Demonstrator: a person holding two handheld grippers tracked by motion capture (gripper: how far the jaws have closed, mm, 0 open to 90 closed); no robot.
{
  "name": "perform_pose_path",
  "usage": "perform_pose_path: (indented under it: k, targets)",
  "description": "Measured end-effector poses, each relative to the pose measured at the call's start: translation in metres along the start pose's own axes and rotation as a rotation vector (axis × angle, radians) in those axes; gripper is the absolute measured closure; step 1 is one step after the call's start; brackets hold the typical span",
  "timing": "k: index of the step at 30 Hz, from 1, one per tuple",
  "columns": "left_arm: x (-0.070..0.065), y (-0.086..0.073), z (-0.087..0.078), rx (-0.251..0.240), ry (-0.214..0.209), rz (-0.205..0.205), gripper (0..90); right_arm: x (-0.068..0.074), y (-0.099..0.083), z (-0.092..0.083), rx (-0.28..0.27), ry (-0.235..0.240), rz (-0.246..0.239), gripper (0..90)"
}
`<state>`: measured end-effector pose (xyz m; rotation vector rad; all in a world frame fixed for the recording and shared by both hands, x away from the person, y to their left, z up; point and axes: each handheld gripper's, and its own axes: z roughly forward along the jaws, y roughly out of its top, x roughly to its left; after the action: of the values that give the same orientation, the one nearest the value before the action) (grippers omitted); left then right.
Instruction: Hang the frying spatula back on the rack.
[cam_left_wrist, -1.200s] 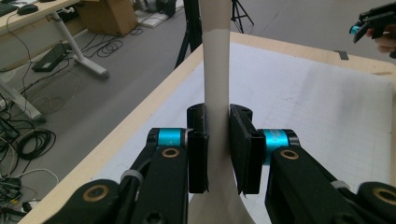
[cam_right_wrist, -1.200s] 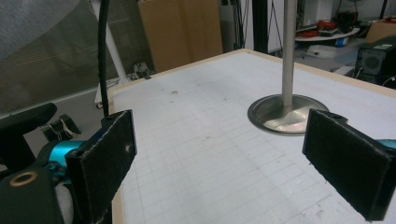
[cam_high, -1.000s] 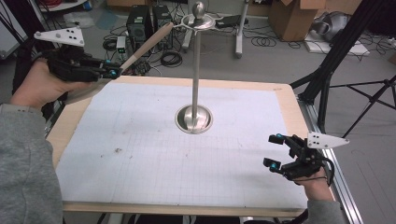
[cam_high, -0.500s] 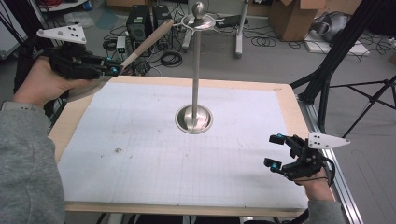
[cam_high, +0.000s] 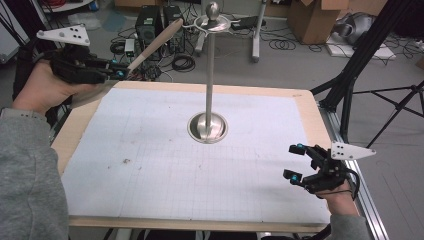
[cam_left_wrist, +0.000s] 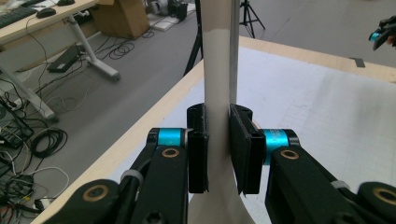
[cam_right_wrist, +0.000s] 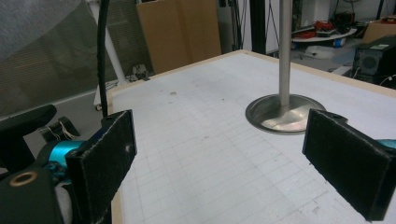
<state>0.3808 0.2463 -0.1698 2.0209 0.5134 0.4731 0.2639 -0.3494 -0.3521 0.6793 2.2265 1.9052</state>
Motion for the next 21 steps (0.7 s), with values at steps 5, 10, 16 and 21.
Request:
perform_pose_path:
  k: [5,10,16,21]
  targets:
    - [0.0,0.0,0.004,-0.007,-0.009,0.001,77.4,0.0,0.0,0.0,0.0,-0.001,-0.003,8.6]
    - [0.0,-0.002,0.01,-0.004,-0.013,0.0,77.3,0.0,0.0,-0.002,-0.001,-0.005,0.002,8.6]
    - [-0.001,-0.004,0.018,-0.02,-0.035,-0.007,77.3,-0.001,0.0,-0.004,-0.003,-0.007,0.005,8.6]
    - [-0.004,-0.006,0.027,-0.012,-0.05,-0.003,77.4,-0.001,0.0,-0.004,-0.003,-0.007,0.002,8.6]
